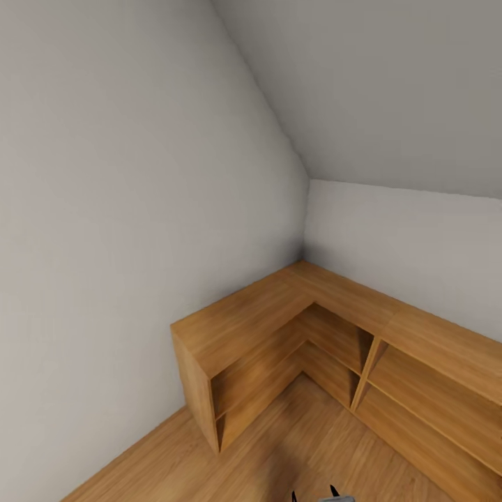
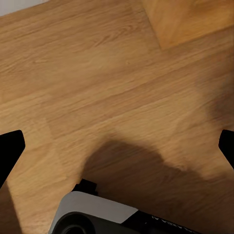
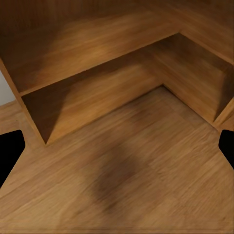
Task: In the bedroom, organize the workspace by keeping the computer under the desk, ensuring the monitor is on the desk, placing the keyboard on the desk next to the monitor, placing the mouse on the desk next to the keyboard, moving the folder from the swivel chair onto the desk next to the mouse, stacking the notebook on top of the folder with the pen on top of the notebook, and positioning the swivel chair next to the desk.
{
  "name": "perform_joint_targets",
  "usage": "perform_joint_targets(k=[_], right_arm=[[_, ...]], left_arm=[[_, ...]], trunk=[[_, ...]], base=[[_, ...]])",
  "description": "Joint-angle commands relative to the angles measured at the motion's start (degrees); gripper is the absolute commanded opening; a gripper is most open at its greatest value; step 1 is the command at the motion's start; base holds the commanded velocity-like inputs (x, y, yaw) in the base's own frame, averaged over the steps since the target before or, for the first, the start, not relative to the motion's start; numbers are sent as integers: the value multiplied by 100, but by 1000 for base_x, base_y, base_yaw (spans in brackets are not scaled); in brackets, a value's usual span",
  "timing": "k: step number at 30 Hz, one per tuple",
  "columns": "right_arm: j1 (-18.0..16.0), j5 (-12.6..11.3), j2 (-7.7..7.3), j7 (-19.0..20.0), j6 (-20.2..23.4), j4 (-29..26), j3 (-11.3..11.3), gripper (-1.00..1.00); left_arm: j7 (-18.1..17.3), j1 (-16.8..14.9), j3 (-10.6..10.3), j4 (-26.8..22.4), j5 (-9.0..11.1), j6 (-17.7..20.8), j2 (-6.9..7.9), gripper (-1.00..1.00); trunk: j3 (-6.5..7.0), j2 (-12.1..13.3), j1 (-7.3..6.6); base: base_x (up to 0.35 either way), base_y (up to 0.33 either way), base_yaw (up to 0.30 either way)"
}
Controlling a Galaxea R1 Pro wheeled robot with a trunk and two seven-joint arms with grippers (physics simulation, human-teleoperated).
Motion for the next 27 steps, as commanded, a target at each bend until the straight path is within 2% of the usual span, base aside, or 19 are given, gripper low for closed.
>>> perform_joint_targets(k=[1, 7, 18, 27], right_arm=[[-5, -10, 1, -46, 0, 1, 48, 100], [-5, -36, 0, -50, 25, -6, 29, 100], [-5, -47, -1, -50, 33, -10, 22, 100], [-5, -40, -1, -45, 33, -10, 22, 100]], left_arm=[[39, -6, -49, -1, 35, -22, 2, 100], [39, -6, -49, -1, 35, -22, 3, 100], [39, -6, -49, -1, 35, -22, 3, 100], [39, -6, -49, -1, 35, -23, 0, 100]], trunk=[[-13, -13, 4], [-23, -13, 4], [-104, -13, 4], [-168, -13, 4]], base=[[0, 0, -12], [0, 0, -32], [0, 6, -149], [-17, 172, -205]])
